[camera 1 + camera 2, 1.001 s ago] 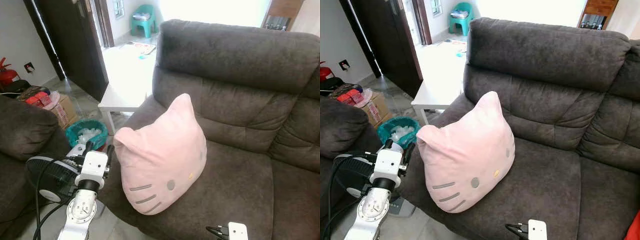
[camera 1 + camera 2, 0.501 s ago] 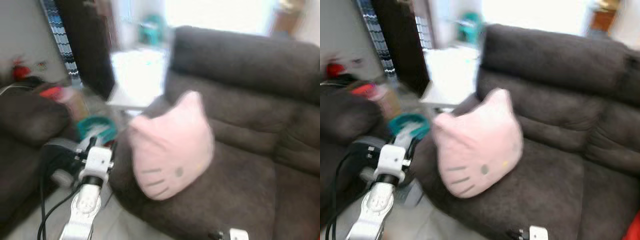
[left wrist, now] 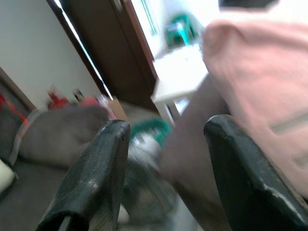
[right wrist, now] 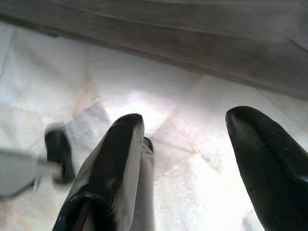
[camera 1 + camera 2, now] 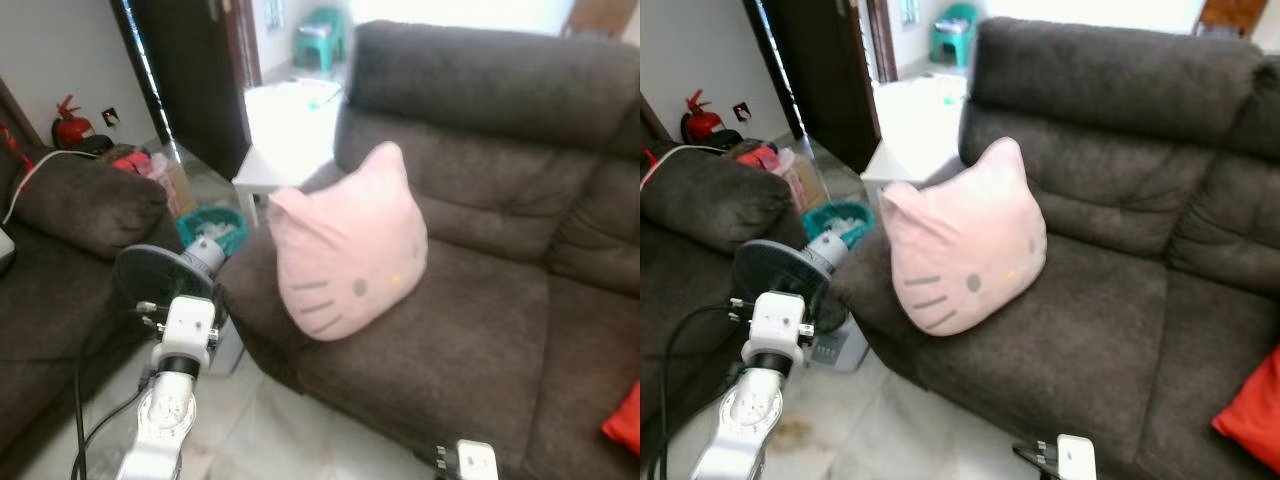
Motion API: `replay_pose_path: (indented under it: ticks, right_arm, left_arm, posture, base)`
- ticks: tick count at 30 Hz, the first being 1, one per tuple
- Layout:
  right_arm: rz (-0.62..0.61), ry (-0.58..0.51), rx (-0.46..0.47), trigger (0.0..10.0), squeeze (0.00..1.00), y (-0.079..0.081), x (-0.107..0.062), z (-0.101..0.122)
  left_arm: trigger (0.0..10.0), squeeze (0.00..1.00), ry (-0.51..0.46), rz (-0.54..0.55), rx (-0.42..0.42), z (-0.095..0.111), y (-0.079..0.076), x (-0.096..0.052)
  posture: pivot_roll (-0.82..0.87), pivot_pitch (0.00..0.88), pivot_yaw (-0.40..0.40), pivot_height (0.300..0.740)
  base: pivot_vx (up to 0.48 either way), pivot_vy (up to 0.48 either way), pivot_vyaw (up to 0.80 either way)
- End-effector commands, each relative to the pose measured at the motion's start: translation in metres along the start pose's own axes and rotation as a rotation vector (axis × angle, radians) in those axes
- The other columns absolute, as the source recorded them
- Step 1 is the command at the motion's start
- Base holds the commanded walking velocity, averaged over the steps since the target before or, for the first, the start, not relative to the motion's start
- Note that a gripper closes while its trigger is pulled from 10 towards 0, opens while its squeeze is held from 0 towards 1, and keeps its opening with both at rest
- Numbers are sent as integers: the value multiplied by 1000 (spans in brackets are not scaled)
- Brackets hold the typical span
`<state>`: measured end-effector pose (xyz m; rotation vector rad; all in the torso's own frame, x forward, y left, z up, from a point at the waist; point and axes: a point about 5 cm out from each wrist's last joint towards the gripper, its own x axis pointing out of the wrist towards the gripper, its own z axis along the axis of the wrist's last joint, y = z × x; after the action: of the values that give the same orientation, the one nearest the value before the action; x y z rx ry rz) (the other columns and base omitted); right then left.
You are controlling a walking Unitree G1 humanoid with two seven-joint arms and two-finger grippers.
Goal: Move the pillow to the sofa from floor
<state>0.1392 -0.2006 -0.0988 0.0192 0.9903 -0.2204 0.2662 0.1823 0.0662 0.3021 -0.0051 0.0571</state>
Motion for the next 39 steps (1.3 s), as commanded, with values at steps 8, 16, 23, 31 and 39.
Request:
replay_pose_path:
  ticks: [8, 16, 23, 31, 39]
  right_arm:
    - [8, 4, 11, 10000, 0, 3, 0, 1]
    - [6, 9, 20, 10000, 0, 0, 0, 1]
    - [8, 28, -2, 10000, 0, -2, 0, -1]
    - [11, 24, 27, 10000, 0, 5, 1, 0]
    - [15, 48, 19, 10000, 0, 9, 0, -4]
  left_arm:
    - [10000, 0, 428, -2, -222, -75, 19, -8]
    - [10000, 0, 795, -39, -148, -136, 21, -65]
    - [10000, 0, 893, -109, -104, -149, 8, -86]
    - [10000, 0, 854, -133, -52, -143, 3, -73]
    - [10000, 0, 887, -175, -28, -149, 5, -84]
  posture:
    - [52, 10, 0, 740]
    - [58, 24, 2, 740]
    - [39, 22, 8, 740]
    - [40, 0, 15, 740]
    - [23, 0, 30, 740]
  base:
    - [0, 0, 0]
    - [0, 0, 0]
    - [0, 0, 0]
    - [0, 0, 0]
    - [0, 0, -765]
